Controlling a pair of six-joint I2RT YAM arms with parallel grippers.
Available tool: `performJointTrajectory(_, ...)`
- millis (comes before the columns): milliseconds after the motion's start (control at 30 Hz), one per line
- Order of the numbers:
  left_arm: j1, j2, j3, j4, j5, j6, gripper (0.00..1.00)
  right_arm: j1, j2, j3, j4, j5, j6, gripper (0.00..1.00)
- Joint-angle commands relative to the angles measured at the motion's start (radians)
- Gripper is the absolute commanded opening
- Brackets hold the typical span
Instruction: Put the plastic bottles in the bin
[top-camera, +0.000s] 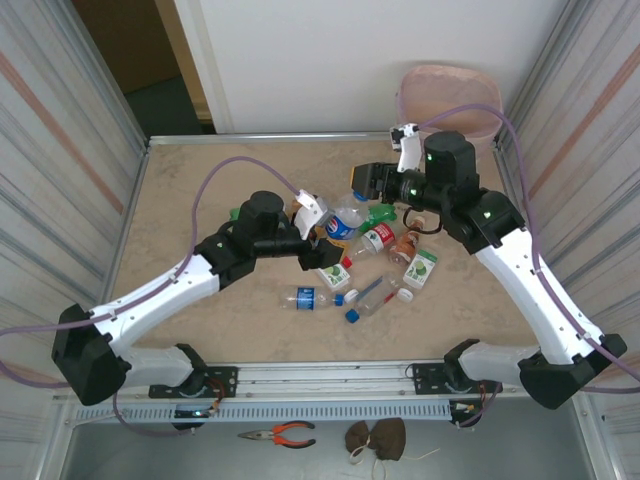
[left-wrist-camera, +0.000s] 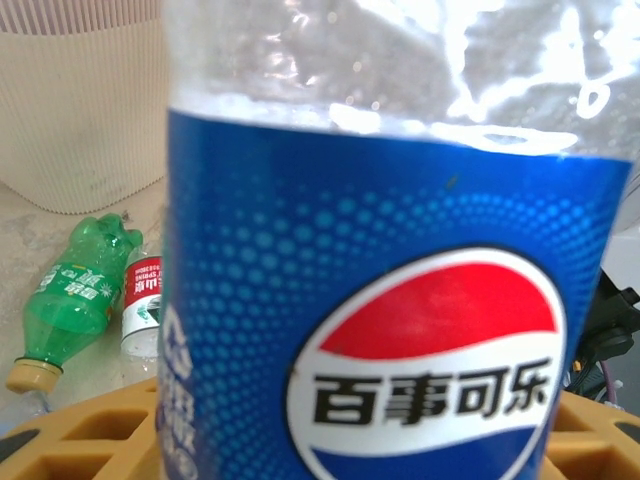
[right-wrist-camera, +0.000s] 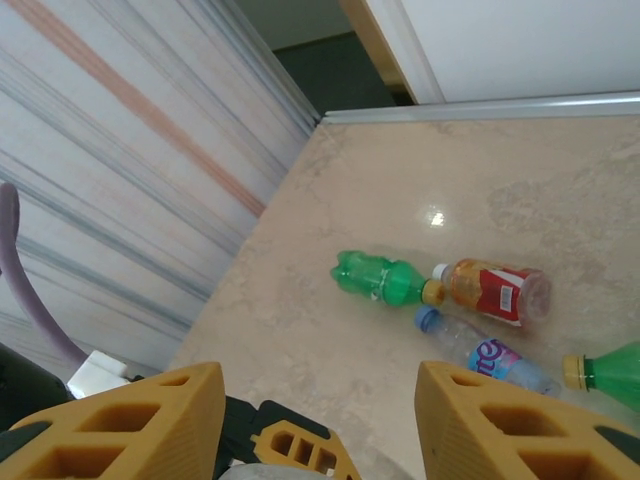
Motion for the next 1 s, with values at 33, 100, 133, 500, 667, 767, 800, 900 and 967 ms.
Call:
performJointTrajectory(33, 0.02, 0.002, 0.043, 0.02, -0.004, -0.006, 0.52, 0.031, -0.018, 0.001, -0.035, 0.044, -0.03, 0.48)
performJointTrajectory(100, 0.022, 0.003, 0.043, 0.021, -0.008, -0.015, 0.52, 0.039, -0.023, -0.006, -0.025, 0.049, -0.025, 0.49)
performJointTrajectory(133, 0.025, 0.004, 0.043, 0.02, -0.011, -0.02, 0.52, 0.044, -0.025, -0.011, -0.021, 0.049, -0.023, 0.49)
performJointTrajectory(500, 0.032, 0.008, 0.039, 0.026, -0.018, -0.039, 0.51, 0.062, -0.042, -0.045, 0.014, 0.08, 0.009, 0.4)
performJointTrajectory(667, 0.032, 0.011, 0.039, 0.025, -0.017, -0.043, 0.52, 0.062, -0.044, -0.054, 0.03, 0.078, 0.02, 0.31)
performJointTrajectory(767, 0.032, 0.01, 0.04, 0.025, -0.017, -0.042, 0.52, 0.063, -0.038, -0.054, 0.031, 0.08, 0.023, 0.26)
performJointTrajectory(800, 0.032, 0.01, 0.04, 0.023, -0.018, -0.042, 0.54, 0.063, -0.036, -0.054, 0.031, 0.086, 0.026, 0.25)
performJointTrajectory(900, 0.033, 0.003, 0.037, 0.018, -0.032, -0.046, 0.64, 0.063, -0.037, -0.051, 0.025, 0.126, 0.025, 0.24)
performJointTrajectory(967, 0.034, -0.007, 0.032, 0.012, -0.04, -0.045, 0.7, 0.057, -0.035, -0.049, 0.024, 0.151, 0.027, 0.23)
